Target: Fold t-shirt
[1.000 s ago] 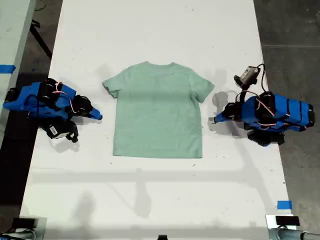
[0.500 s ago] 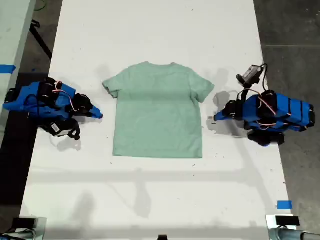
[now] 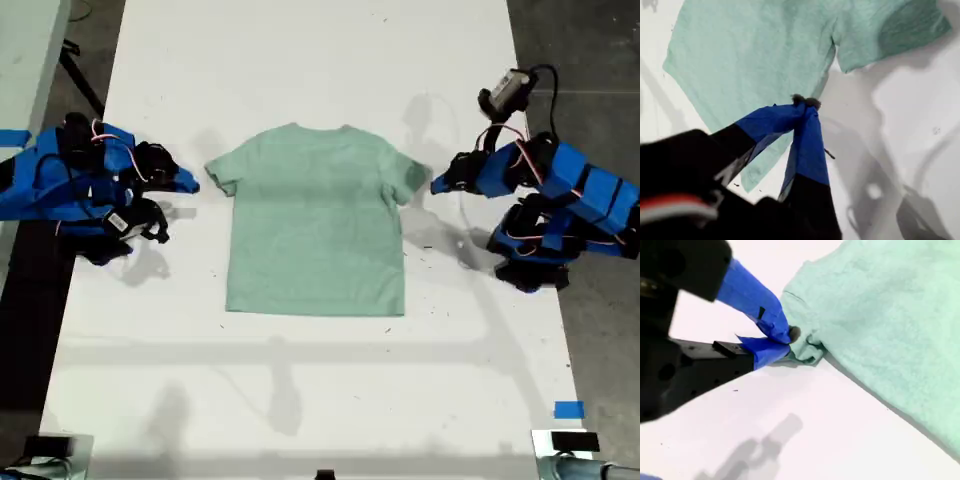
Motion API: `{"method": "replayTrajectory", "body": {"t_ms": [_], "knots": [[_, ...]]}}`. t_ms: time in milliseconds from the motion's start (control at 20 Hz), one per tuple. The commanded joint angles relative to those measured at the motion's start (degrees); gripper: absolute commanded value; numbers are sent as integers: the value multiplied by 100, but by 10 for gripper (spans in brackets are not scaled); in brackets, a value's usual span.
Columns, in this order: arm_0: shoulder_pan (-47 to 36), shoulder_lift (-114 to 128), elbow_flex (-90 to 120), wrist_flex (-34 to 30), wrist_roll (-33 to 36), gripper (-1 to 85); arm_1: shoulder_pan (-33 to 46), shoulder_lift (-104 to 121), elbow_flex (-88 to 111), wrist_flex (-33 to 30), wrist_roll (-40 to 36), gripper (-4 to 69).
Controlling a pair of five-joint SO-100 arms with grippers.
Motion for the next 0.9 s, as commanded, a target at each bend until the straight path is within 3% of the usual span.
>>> {"method": "replayTrajectory", "body": {"t_ms": [0,150,250,300,350,450,600,850], "knots": [[-650,-1230,-1397,360,527,-1,501,-853,-1187,-26,-360,-11],[-1187,-2417,-2417,721,1151,-1,1011,-2118,-2435,492,-853,3],[-1318,-2558,-2628,659,1433,17,1151,-2936,-3226,888,-1213,147],[-1301,-2549,-2672,694,1547,121,1195,-3252,-3472,976,-1389,189],[-1345,-2602,-2707,800,1608,160,1239,-3480,-3612,1002,-1608,247],[-1459,-2716,-2646,888,1714,202,1424,-3718,-3577,896,-2083,266],[-1538,-3041,-2637,888,1784,218,1784,-3779,-2813,246,-2804,273],[-1635,-3366,-2707,712,1846,218,2364,-4280,-1362,-1397,-3630,275]]}}
